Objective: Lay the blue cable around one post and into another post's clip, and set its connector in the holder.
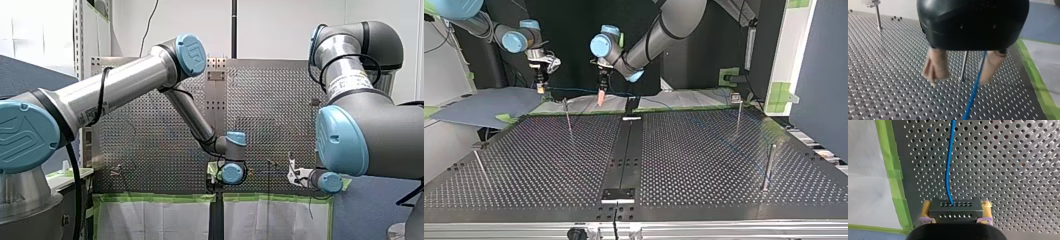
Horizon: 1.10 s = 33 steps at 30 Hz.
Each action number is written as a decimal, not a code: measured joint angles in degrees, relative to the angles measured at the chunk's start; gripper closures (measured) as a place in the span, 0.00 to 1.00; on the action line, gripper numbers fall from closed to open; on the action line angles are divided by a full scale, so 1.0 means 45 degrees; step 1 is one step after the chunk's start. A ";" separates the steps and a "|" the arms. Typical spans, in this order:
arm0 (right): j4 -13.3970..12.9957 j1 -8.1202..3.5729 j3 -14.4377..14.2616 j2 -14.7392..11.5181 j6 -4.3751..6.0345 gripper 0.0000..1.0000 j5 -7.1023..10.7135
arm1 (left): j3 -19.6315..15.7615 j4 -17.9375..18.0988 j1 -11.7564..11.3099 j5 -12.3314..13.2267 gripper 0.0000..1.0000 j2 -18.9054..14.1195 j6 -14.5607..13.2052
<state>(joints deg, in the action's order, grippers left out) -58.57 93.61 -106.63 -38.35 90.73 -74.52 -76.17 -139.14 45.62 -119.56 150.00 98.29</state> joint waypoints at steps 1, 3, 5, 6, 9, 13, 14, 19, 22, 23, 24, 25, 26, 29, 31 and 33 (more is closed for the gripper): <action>0.0016 -0.0013 0.0011 -0.0002 0.0005 1.00 -0.0001 | -0.0001 0.0060 0.0007 0.0065 0.99 -0.0003 0.0002; 0.0033 -0.0030 0.0029 -0.0005 0.0009 1.00 0.0001 | -0.0001 0.0263 0.0016 0.0269 0.99 0.0000 0.0018; 0.0050 -0.0048 0.0046 -0.0005 0.0013 1.00 0.0003 | -0.0001 0.0466 0.0024 0.0505 0.99 -0.0001 0.0044; 0.0054 -0.0052 0.0053 -0.0004 0.0014 1.00 0.0005 | -0.0001 0.0559 0.0026 0.0603 0.99 -0.0002 0.0034; 0.0061 -0.0054 0.0070 -0.0004 0.0019 1.00 0.0019 | -0.0001 0.0890 0.0060 0.0967 0.99 0.0002 -0.0049; 0.0147 -0.0066 0.0238 -0.0001 0.0009 1.00 0.0032 | 0.0002 0.1141 0.0151 0.1309 0.99 0.0002 -0.0050; 0.0204 -0.0066 0.0302 -0.0002 -0.0001 1.00 0.0028 | 0.0001 0.1168 0.0179 0.1310 0.99 0.0004 -0.0055; 0.0709 -0.0136 0.0777 0.0002 -0.0005 1.00 -0.0020 | 0.0000 0.1182 0.0254 0.1171 0.99 0.0010 -0.0076; 0.0925 -0.0220 0.0972 0.0003 0.0023 1.00 -0.0042 | 0.0001 0.1189 0.0240 0.1139 0.99 0.0014 -0.0055; 0.0965 -0.0250 0.1013 0.0002 0.0027 1.00 -0.0058 | 0.0010 0.1195 0.0219 0.1149 0.99 0.0037 -0.0042; 0.0996 -0.0283 0.1046 0.0003 0.0034 1.00 -0.0075 | 0.0024 0.1192 0.0196 0.1164 0.99 0.0058 -0.0031; 0.1025 -0.0324 0.1083 0.0004 0.0054 1.00 -0.0106 | 0.0039 0.1186 0.0173 0.1178 0.99 0.0085 -0.0017; 0.1036 -0.0359 0.1108 0.0006 0.0077 1.00 -0.0142 | 0.0059 0.1169 0.0141 0.1188 0.99 0.0140 0.0003; 0.1040 -0.0498 0.1171 0.0008 0.0169 1.00 -0.0327 | 0.0096 0.1134 0.0054 0.1277 0.99 0.0340 0.0046; 0.1030 -0.0582 0.1198 0.0010 0.0220 1.00 -0.0471 | 0.0127 0.1132 0.0009 0.1360 0.99 0.0494 0.0063; 0.1027 -0.0654 0.1228 0.0009 0.0262 1.00 -0.0565 | 0.0217 0.1129 -0.0065 0.1473 0.99 0.0706 0.0102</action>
<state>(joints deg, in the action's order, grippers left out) -53.95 90.67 -101.11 -38.31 91.91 -77.07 -75.19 -134.05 45.33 -112.94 153.17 98.75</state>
